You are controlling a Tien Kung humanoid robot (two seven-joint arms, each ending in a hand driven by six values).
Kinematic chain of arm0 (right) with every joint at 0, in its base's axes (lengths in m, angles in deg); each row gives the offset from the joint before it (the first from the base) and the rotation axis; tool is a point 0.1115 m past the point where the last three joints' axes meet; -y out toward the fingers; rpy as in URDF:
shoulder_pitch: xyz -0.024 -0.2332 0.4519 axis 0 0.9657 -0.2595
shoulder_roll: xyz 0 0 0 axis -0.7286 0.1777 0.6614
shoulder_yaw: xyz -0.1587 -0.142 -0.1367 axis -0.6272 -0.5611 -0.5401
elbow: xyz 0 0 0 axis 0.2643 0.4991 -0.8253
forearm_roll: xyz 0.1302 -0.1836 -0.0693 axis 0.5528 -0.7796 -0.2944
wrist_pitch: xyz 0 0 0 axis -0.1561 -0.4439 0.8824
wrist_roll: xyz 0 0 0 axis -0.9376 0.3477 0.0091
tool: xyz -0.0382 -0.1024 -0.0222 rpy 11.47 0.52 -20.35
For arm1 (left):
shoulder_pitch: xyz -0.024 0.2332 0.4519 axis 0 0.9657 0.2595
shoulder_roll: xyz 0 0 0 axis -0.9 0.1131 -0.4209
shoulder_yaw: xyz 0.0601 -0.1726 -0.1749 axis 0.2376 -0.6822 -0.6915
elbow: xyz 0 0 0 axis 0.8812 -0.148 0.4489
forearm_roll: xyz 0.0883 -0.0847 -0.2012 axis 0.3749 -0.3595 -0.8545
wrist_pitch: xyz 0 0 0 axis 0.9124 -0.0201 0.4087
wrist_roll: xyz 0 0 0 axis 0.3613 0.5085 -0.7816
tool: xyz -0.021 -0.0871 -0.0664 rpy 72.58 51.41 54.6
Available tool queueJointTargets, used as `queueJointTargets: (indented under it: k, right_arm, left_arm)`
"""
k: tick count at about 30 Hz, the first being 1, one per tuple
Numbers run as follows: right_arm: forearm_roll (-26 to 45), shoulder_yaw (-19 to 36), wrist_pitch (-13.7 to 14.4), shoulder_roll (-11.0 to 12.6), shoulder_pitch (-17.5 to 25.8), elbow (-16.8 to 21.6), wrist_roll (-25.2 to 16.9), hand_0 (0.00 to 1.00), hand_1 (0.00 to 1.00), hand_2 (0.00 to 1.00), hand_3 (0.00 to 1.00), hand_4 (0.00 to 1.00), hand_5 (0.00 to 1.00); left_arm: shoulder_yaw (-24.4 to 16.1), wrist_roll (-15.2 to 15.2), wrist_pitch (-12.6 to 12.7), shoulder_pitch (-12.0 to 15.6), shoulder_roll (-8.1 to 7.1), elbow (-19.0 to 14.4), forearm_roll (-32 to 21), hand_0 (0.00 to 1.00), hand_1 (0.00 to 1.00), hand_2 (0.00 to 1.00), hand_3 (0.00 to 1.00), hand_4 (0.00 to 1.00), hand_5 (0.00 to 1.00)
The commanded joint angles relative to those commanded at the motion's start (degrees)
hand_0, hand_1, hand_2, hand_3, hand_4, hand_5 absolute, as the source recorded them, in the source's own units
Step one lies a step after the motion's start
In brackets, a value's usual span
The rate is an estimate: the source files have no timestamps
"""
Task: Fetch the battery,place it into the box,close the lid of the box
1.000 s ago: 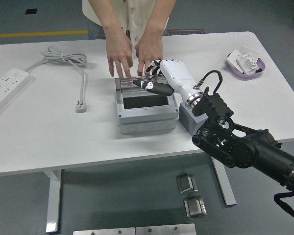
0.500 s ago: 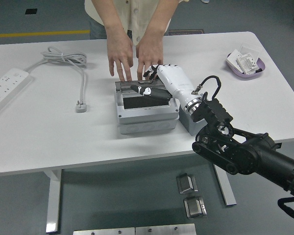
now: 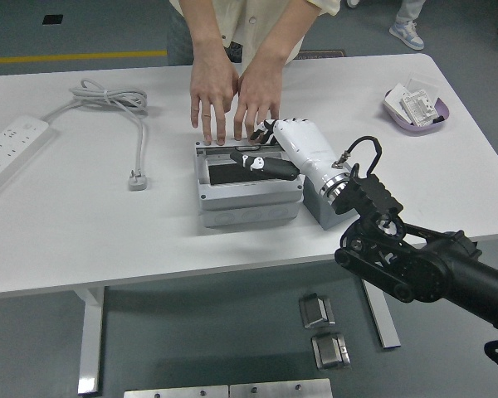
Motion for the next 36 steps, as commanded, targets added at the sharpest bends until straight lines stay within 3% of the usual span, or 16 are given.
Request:
queueJointTargets:
  k: [17, 27, 32, 36]
  right_arm:
    - [-0.83, 1.69, -0.41, 0.66, 1.57, 1.46, 0.41, 0.686, 0.513, 0.569, 0.648, 0.912, 0.998]
    - [-8.47, 12.38, -5.10, 2.79, 5.67, 5.37, 2.87, 0.683, 0.512, 0.565, 0.648, 0.910, 0.998]
    - [-12.58, 19.20, -7.68, 4.14, 9.26, 9.26, 3.78, 0.683, 0.512, 0.565, 0.648, 0.910, 0.998]
    - [-14.64, 24.22, -7.86, 4.16, 12.30, 11.80, 3.39, 0.679, 0.512, 0.558, 0.642, 0.911, 0.998]
  left_arm:
    - [0.04, 0.06, 0.02, 0.00, 0.19, 0.00, -0.21, 0.722, 0.803, 0.830, 0.938, 0.984, 0.802]
    - [0.43, 0.10, 0.06, 0.37, 0.32, 0.00, -0.74, 0.722, 0.804, 0.830, 0.938, 0.985, 0.803]
    - [0.62, 0.21, 0.18, 0.73, 0.37, 0.00, -1.18, 0.722, 0.804, 0.830, 0.938, 0.985, 0.803]
    - [0.79, 0.25, 0.24, 0.93, 0.52, 0.00, -1.51, 0.722, 0.803, 0.830, 0.938, 0.986, 0.804]
